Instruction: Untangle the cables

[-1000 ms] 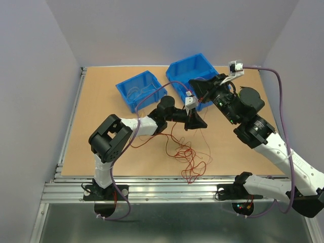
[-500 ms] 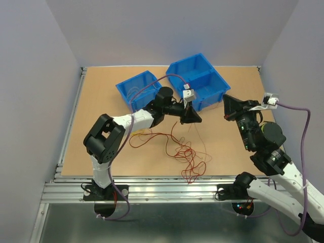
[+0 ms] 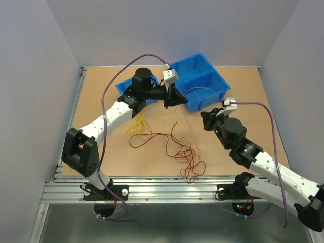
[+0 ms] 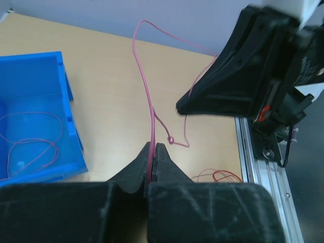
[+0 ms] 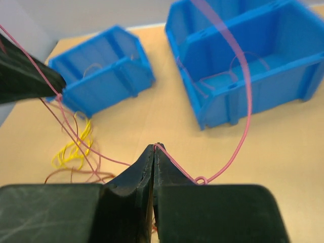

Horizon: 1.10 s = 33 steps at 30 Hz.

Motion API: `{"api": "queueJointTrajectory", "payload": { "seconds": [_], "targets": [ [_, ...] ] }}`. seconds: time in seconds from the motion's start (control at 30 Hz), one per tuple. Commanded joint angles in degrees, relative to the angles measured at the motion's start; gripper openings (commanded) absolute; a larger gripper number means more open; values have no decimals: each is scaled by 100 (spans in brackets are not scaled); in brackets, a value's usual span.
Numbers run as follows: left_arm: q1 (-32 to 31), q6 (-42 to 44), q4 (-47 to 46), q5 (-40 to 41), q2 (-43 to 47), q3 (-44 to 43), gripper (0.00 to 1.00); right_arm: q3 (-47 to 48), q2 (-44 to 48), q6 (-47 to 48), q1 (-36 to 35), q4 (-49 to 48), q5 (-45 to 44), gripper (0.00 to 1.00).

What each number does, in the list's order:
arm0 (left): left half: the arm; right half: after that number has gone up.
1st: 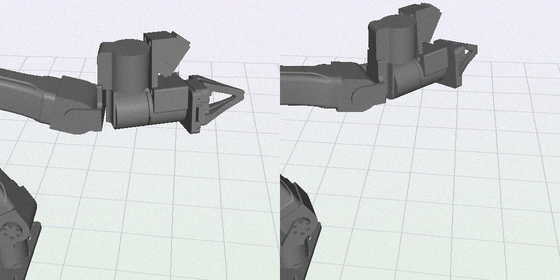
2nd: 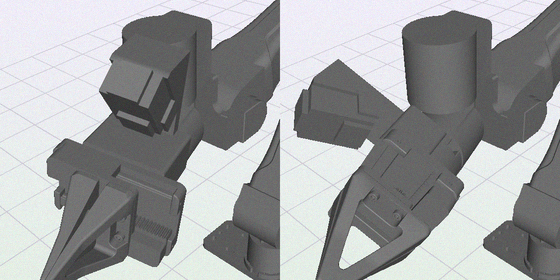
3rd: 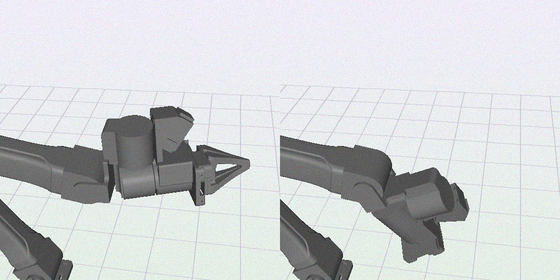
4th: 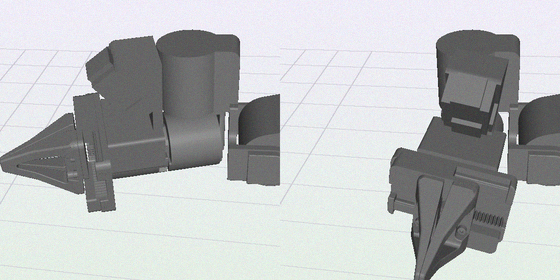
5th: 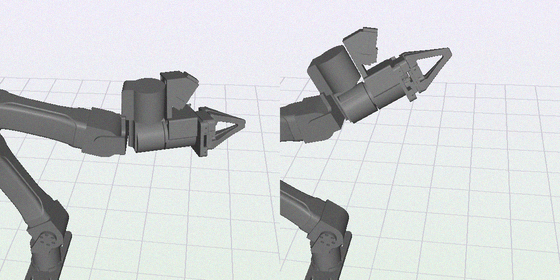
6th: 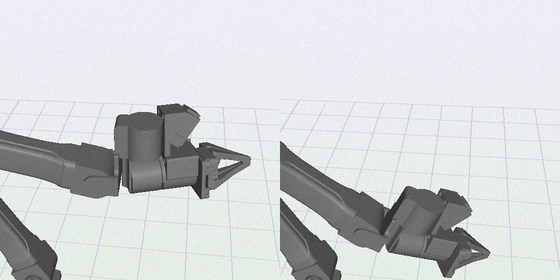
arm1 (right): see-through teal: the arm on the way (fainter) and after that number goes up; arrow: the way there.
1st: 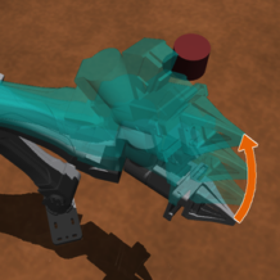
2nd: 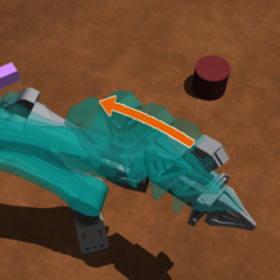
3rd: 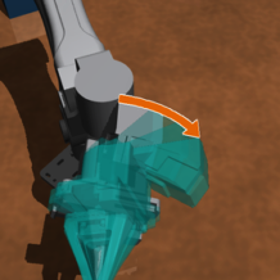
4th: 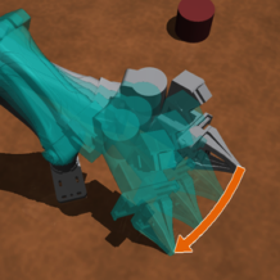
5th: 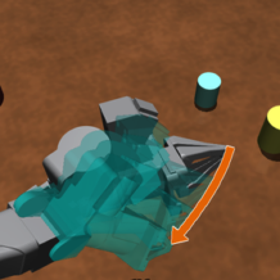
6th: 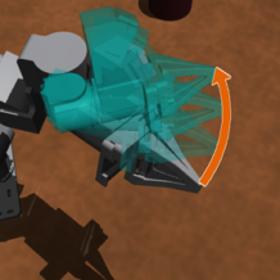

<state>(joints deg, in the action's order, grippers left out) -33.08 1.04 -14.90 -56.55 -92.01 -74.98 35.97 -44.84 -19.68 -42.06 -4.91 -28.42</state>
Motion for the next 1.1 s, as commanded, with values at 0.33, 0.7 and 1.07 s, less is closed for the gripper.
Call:
{"api": "queueJointTrajectory", "payload": {
  "seconds": [0.33,0.7,1.07],
  "targets": [
    [-58,494,224,795,851,291,0,-81,-1106,447,-21,-942,2728,32],
    [-58,696,207,1445,930,370,0,-72,-1070,483,-21,-872,2562,50],
    [-67,705,136,1664,992,449,0,-81,-361,676,-21,-582,2393,61]
  ]
}}
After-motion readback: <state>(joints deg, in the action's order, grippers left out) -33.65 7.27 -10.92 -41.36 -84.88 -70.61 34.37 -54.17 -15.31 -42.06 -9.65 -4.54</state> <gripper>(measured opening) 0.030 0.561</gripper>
